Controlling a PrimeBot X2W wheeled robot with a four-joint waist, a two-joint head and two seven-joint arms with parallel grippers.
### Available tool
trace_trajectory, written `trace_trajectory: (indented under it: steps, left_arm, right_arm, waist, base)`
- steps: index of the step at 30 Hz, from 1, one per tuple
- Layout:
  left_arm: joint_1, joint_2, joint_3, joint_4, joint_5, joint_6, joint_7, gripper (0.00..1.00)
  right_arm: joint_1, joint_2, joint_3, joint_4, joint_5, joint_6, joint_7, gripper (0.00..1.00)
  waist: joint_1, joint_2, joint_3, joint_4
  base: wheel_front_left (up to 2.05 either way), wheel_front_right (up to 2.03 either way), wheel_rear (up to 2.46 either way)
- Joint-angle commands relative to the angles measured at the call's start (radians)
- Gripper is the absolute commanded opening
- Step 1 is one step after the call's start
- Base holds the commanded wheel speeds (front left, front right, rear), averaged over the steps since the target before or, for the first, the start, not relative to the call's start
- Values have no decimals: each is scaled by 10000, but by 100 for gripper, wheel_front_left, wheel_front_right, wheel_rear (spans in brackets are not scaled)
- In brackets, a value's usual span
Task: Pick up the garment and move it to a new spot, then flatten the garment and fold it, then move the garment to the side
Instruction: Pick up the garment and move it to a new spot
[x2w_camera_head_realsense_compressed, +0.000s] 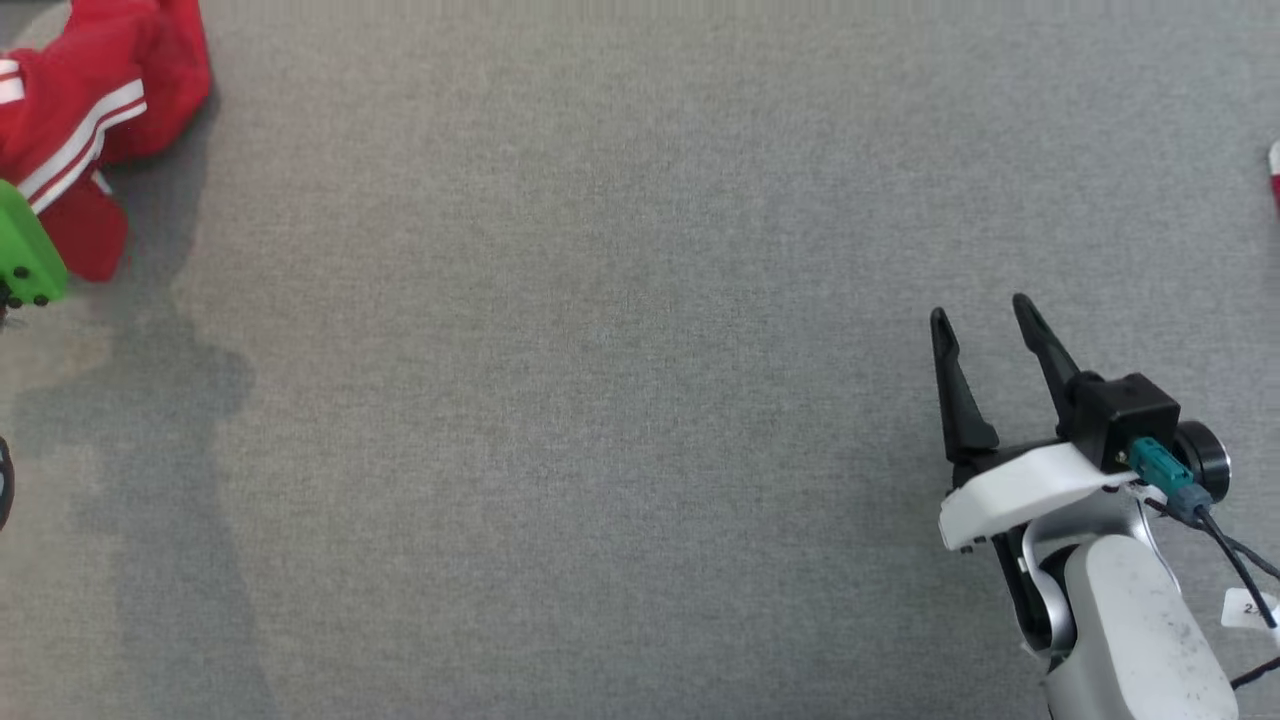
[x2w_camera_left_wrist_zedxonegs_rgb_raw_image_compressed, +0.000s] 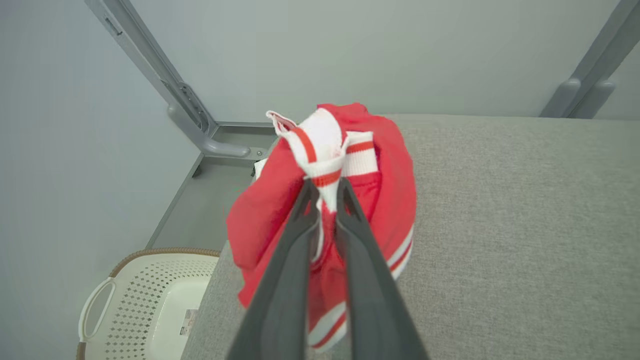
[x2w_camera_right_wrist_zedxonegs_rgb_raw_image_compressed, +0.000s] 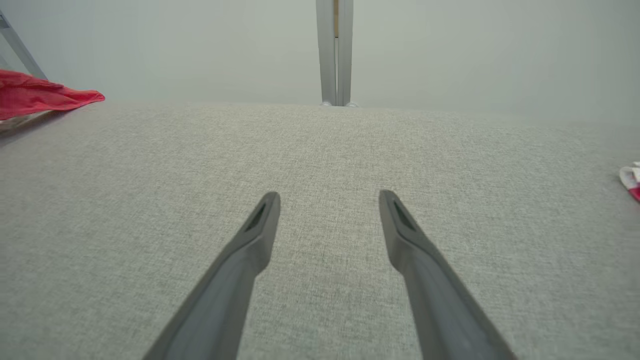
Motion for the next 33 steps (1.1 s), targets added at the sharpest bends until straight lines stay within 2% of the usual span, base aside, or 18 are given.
trace_trajectory:
  steps: [1, 10, 15, 23, 28, 33]
  left_arm:
    - [-196, 31, -88, -150, 140, -46, -53, 0]
    - [-769, -601, -1109, -1120, 667, -262, 209, 0]
    - [-1213, -1434, -1642, -1602, 633, -354, 138, 0]
    - [-1328, -3001, -2315, -1945, 186, -475, -801, 0]
    - [-334, -3521, -3124, -1614, -203, -498, -1378, 0]
    - [928, -3747, -3734, -570, -449, -502, -1947, 0]
  right_arm:
    - [230, -26, -35, 190, 132, -14, -145, 100]
    - [959, -24, 50, 1260, 807, -15, -632, 100]
    - [1129, -26, 126, 1543, 1045, -15, -807, 100]
    - [809, -21, 163, 1685, 1197, -15, -981, 100]
    - [581, -18, 266, 1781, 1379, -15, -1062, 100]
    - [319, -20, 431, 1954, 1518, -15, -1125, 100]
  waist:
    - [-1, 0, -1340, -416]
    - [-1, 0, -3022, -1613]
    - [-1, 0, -3255, -2434]
    - [-1, 0, -2595, -3194]
    - [-1, 0, -1888, -3337]
    - [-1, 0, -1360, -3395]
  base:
    - [0, 0, 0]
    - [0, 0, 0]
    - [0, 0, 0]
    - [0, 0, 0]
    - [0, 0, 0]
    - [0, 0, 0]
